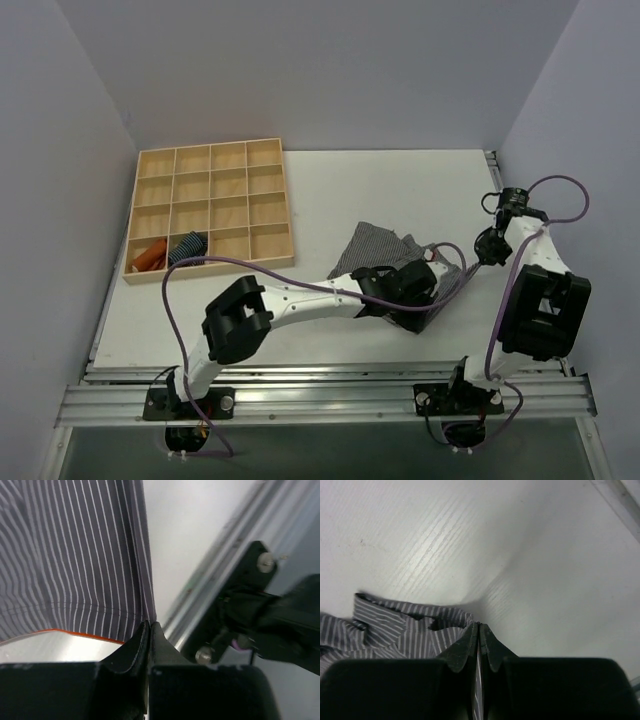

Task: Roll the underwear
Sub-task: Fold the underwear

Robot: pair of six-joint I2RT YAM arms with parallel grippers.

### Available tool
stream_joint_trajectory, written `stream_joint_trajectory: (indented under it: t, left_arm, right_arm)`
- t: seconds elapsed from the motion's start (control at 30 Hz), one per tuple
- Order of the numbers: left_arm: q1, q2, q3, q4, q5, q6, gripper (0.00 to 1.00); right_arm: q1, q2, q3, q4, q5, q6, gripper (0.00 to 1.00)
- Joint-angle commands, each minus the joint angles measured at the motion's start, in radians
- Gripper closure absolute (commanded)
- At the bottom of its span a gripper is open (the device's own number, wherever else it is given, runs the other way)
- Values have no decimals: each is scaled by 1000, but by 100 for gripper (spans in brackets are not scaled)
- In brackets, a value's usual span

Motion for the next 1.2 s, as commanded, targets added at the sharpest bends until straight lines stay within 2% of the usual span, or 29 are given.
stream_joint_trajectory:
  t: [0.0,0.1,0.3,0.43,0.57,0.8,1.0,1.17]
  left_arm:
    - [-5,-118,-22,19,92,-48,98]
    - [-5,-151,-38,42,127,-83,98]
    - [25,-191,-53,65,204,-137,98]
    - [96,-222,-122,91,230,-183,98]
    - [136,-243,-235,119,252,-210,98]
    - [189,-329,-415,165,207,-247,98]
    - [237,-372,-496,211,207,-261,98]
    - [271,-366,-507,208,221,-249,98]
  right_arm:
    - [-12,-90,46,-100,102,-4,100]
    - [-14,-151,19,-111,113,-6,100]
    - [3,-245,-7,-96,8,-12,100]
    - [95,-256,-24,-59,-28,-25,100]
    - [219,-213,-10,-45,15,-9,100]
    - [290,-127,65,-36,3,-7,100]
    - [391,-44,157,-54,-6,5,100]
    - [459,23,224,-86,29,28,100]
